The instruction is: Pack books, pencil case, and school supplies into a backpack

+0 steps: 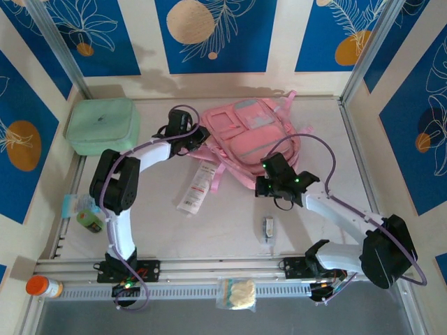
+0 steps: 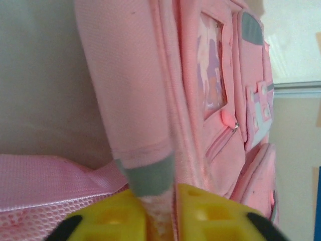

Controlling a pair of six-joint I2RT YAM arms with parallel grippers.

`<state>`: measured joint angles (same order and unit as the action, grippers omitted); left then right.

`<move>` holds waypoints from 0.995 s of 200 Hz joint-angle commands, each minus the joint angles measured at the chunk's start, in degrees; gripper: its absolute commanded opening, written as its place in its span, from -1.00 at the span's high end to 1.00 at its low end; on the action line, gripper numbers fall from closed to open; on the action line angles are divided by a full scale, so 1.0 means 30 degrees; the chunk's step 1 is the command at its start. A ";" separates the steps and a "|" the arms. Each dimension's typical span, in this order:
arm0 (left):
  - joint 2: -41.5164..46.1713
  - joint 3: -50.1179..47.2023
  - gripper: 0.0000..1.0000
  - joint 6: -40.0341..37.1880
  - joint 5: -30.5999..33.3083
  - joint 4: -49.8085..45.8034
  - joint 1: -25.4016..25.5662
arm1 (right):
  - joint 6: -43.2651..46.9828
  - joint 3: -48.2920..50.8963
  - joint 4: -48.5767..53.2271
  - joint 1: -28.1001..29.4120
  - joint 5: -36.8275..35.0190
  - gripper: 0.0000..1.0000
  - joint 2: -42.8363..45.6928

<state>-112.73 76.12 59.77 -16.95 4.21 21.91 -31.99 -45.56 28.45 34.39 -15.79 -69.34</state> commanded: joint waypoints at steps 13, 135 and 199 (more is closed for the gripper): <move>0.1756 -0.2030 0.07 0.0230 -0.1033 0.2533 -0.0059 | -0.0241 -0.1327 0.0391 0.0112 0.1076 1.00 -0.1028; 0.5197 -0.9416 -0.50 0.9138 0.6369 0.8135 0.8449 | -0.0645 -0.0868 0.0099 0.0581 0.0781 1.00 -0.0707; 0.3645 -0.7999 -0.18 1.1302 0.9482 0.6391 1.0427 | -0.0470 -0.0751 -0.0071 0.0680 0.0628 1.00 -0.0646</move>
<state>-99.26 48.88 90.26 5.50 26.61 51.81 -33.28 -47.62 29.19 35.53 -14.98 -72.77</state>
